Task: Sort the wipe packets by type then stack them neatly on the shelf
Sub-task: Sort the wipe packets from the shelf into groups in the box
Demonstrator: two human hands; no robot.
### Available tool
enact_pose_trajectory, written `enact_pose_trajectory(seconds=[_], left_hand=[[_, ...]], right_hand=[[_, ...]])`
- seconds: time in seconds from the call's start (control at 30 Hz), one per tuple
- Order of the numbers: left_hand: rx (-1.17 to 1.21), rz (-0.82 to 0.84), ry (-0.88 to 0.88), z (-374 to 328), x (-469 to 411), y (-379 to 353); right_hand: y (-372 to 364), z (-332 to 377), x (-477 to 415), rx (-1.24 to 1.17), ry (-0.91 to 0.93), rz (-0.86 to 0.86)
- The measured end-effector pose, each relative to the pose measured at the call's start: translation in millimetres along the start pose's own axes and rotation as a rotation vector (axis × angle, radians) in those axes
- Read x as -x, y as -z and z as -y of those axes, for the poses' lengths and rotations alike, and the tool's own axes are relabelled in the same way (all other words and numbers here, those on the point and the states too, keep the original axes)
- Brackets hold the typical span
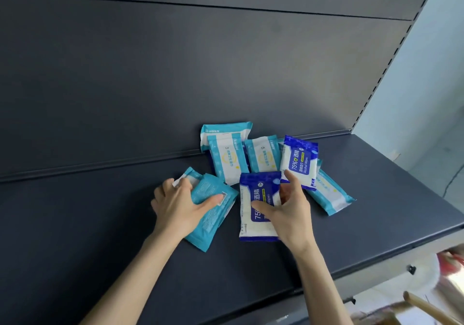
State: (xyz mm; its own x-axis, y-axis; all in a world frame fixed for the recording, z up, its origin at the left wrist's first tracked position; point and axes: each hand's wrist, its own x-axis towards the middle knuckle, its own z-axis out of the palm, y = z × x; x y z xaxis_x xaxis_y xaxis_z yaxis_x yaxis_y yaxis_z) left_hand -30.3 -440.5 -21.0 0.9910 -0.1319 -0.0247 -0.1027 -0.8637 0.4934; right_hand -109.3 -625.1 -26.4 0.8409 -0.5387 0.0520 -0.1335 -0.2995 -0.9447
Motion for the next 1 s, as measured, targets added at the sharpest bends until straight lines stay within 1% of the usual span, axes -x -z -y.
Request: enact_pose_trajectory(seconds=[0.1,0.17,0.23,0.3,0.37,0.43,0.5,0.57,0.67,0.83,0.93,1.0], left_hand=[[0.136,-0.019,-0.053,-3,-3,0],[0.23,-0.071,-0.106,-7,-4,2],[0.293,-0.121,-0.171,-13,-7,4],[0.365,-0.145,-0.213,-19,-9,4],[0.454,-0.144,-0.211,-23,-11,2],[0.554,-0.127,-0.178,-25,-11,-2],[0.664,-0.103,-0.125,-27,-10,-5],[0.767,-0.067,-0.047,-29,-7,-5],[0.845,-0.026,0.001,-29,-8,-9],[1.018,-0.028,-0.04,-30,-5,-7],[1.107,-0.049,-0.074,-34,3,4],[1.146,-0.042,-0.097,-35,13,12]], right_hand=[[5,2,-12,-0.063,0.034,-0.13],[12,6,-26,0.026,0.041,-0.228],[17,7,-41,0.189,0.037,-0.308],[19,7,-51,0.334,0.017,-0.321],[18,8,-56,0.434,-0.021,-0.301],[18,9,-57,0.513,-0.049,-0.299],[20,10,-59,0.532,-0.054,-0.324],[20,8,-60,0.491,-0.037,-0.345],[19,5,-57,0.309,0.003,-0.309],[19,15,-43,0.042,0.144,-0.238],[21,27,-25,-0.162,0.124,-0.147],[24,32,-9,-0.243,0.158,-0.103]])
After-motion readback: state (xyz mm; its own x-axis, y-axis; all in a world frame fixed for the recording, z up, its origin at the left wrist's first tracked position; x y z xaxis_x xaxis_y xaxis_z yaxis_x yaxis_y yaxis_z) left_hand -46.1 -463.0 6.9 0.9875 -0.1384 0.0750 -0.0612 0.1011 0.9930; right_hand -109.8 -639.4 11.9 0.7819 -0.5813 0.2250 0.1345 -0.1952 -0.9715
